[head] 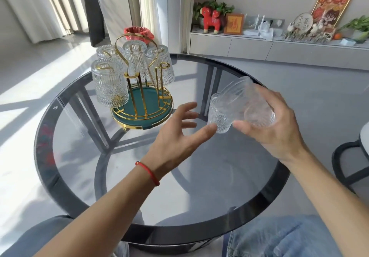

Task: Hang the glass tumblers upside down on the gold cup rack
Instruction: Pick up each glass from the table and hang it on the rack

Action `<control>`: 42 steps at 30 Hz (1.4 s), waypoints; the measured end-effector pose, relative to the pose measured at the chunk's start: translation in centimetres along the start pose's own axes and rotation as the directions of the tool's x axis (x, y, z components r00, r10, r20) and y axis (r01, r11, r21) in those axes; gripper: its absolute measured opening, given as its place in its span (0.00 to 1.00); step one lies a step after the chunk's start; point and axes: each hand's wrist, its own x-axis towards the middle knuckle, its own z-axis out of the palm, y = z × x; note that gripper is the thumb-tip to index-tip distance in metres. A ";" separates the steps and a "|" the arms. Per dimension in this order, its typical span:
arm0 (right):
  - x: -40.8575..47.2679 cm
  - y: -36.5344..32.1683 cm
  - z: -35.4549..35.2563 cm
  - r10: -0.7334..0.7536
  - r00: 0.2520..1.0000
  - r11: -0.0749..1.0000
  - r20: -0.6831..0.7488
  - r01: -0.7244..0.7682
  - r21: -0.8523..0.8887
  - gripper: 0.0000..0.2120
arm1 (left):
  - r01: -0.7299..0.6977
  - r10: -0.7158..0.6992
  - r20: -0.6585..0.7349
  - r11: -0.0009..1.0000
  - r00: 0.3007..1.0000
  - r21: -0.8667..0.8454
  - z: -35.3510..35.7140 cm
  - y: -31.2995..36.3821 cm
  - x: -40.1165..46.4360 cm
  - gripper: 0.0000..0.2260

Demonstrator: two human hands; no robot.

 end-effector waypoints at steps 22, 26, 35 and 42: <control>7.6 -10.3 9.8 0.052 0.977 0.998 -0.207 -0.047 0.031 0.30 | 0.157 -0.127 -0.111 0.448 0.986 0.880 -3.1 -4.3 1.7 0.33; 10.0 -12.1 11.5 -0.020 0.977 1.000 -0.214 0.022 0.010 0.27 | 0.171 -0.163 -0.121 0.346 0.979 0.923 -1.7 -5.8 2.3 0.37; 11.9 -11.6 15.3 -0.099 0.994 0.978 -0.042 0.089 -0.187 0.32 | 0.183 -0.154 -0.136 0.352 0.979 0.918 -1.1 -5.7 2.4 0.36; 11.4 -9.2 18.0 -0.073 0.996 0.950 0.046 0.083 -0.302 0.34 | 0.171 -0.163 -0.123 0.329 0.979 0.929 -0.9 -5.8 2.6 0.35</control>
